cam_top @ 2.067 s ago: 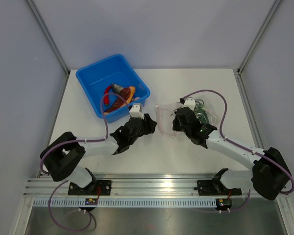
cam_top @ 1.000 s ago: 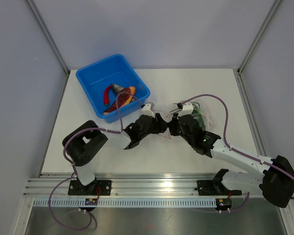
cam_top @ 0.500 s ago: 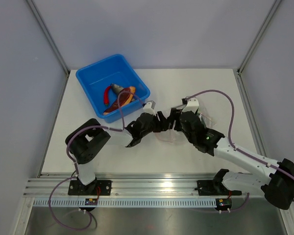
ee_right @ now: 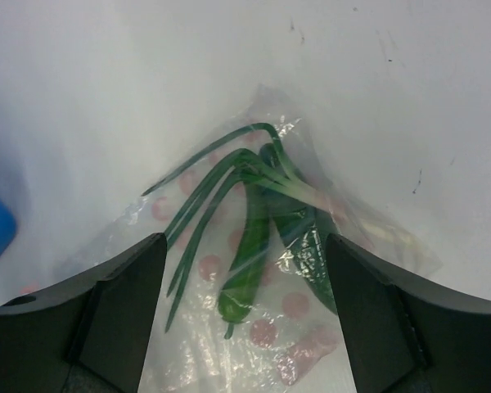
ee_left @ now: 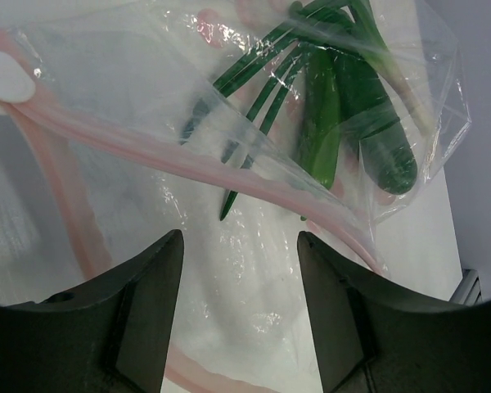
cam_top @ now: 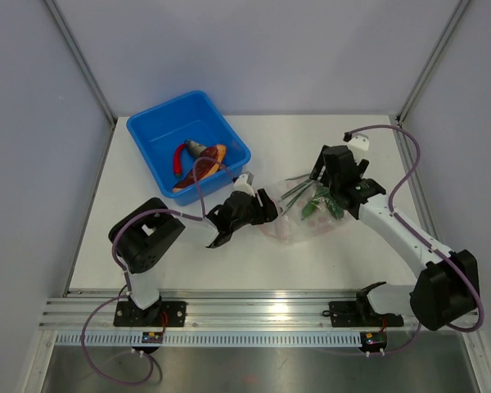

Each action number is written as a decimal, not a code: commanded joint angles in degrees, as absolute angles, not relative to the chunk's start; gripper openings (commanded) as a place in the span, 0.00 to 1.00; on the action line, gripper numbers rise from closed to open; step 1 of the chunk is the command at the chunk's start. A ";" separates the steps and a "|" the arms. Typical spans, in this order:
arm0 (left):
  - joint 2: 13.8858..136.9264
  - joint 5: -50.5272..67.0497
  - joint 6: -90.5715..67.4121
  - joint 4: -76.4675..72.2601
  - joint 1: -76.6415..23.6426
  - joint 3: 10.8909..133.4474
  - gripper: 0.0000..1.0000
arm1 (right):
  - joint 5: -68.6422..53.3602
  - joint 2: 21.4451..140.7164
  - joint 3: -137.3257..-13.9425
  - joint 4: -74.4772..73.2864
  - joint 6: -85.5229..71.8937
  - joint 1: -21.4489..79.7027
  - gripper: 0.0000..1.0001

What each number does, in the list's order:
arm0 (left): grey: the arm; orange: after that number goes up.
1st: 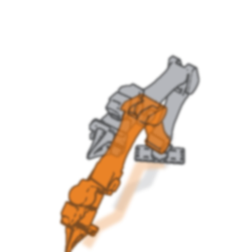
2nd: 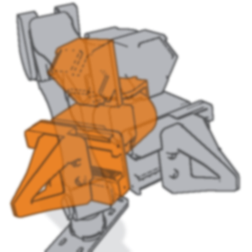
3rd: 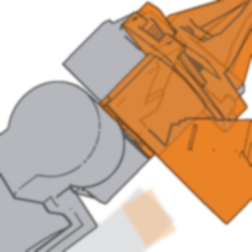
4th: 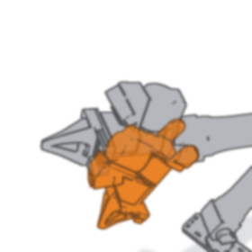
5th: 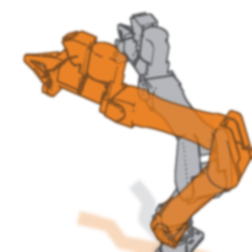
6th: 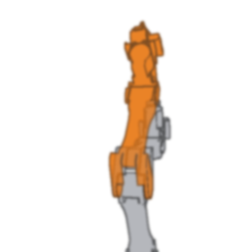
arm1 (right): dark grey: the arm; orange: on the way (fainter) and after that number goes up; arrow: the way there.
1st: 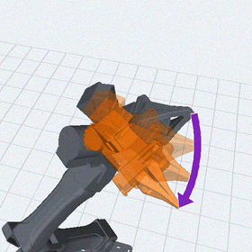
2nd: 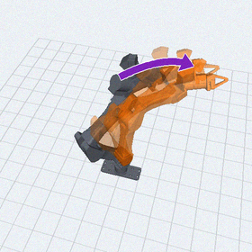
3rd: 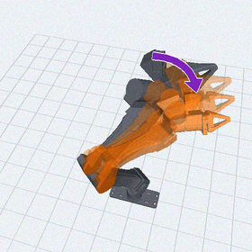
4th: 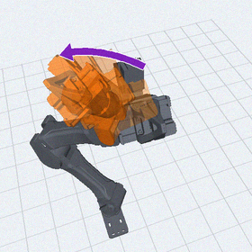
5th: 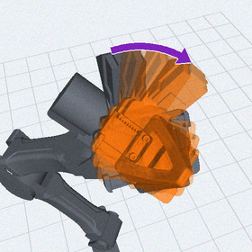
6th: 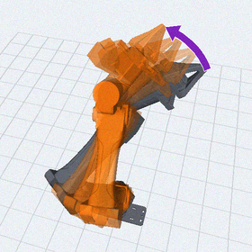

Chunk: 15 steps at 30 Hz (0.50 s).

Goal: Open the zip-top bag and remove the fake food
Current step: Adjust the zipper food storage bag at the center of the board.

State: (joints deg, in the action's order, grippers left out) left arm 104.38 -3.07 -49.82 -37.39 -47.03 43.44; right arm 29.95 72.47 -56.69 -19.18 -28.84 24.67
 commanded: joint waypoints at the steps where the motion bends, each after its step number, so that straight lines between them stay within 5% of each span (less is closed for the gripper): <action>1: 102.57 -1.41 -49.92 -39.73 -46.15 42.98 0.61 | 31.02 75.58 -59.86 -21.80 -30.41 21.03 0.86; 15: 100.90 -0.35 -48.17 -38.76 -45.18 41.48 0.62 | 25.05 80.15 -52.90 -14.68 -33.14 12.48 0.77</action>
